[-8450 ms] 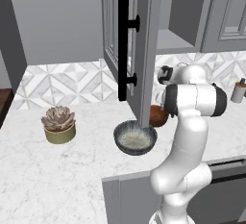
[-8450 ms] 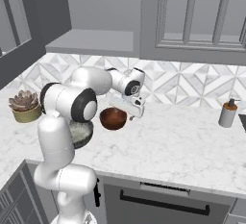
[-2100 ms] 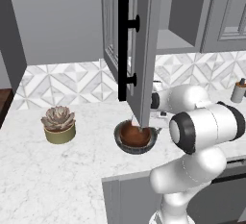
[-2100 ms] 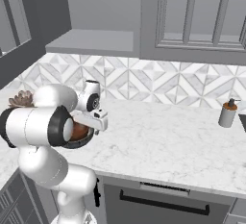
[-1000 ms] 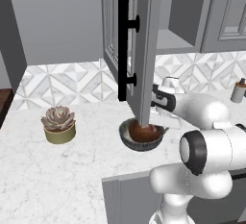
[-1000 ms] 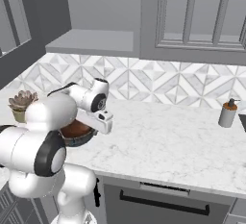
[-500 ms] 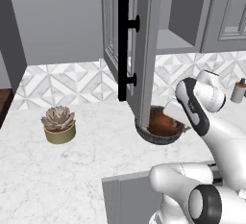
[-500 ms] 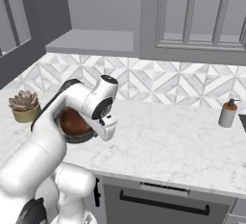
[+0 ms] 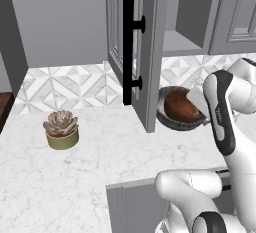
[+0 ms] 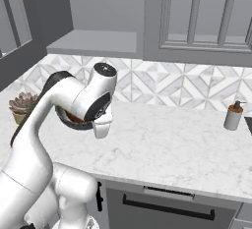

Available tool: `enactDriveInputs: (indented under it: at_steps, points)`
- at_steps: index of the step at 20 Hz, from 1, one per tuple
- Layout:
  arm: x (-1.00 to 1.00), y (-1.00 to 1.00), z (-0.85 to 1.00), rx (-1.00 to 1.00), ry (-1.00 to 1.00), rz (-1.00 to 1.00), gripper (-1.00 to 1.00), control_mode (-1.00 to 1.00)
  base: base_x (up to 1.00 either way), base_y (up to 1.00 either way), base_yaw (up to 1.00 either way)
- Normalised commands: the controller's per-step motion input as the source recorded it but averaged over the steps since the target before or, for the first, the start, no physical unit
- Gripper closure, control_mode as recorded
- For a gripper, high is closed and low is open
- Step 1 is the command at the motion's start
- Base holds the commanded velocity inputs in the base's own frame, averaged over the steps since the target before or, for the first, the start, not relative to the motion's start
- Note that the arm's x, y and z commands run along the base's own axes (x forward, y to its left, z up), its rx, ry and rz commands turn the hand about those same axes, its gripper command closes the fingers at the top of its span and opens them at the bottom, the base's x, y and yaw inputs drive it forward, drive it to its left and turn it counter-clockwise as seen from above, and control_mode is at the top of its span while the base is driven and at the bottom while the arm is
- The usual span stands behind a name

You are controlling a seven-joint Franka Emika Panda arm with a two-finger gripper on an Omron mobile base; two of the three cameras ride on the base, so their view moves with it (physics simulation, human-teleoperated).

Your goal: Pick up the bowls on the counter and stack them on top of one another in the open cabinet. Place the smaller bowl on top of the larger bowl.

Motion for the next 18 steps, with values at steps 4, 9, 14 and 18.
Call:
enactDriveInputs:
  at_steps: [4, 9, 14, 18]
  points:
    - [-0.31, 0.00, 0.94, 0.01, -0.28, -0.25, 1.00, -1.00, 0.00, 0.00, 0.00]
    - [-0.10, 0.00, 1.00, 0.00, -0.26, -0.24, 1.00, -1.00, 0.00, 0.00, 0.00]
    - [0.00, 0.00, 1.00, 0.00, -0.14, -0.17, 1.00, -1.00, 0.00, 0.00, 0.00]
    - [0.00, 0.08, 0.93, 0.00, -0.10, -0.09, 1.00, -1.00, 0.00, 0.00, 0.00]
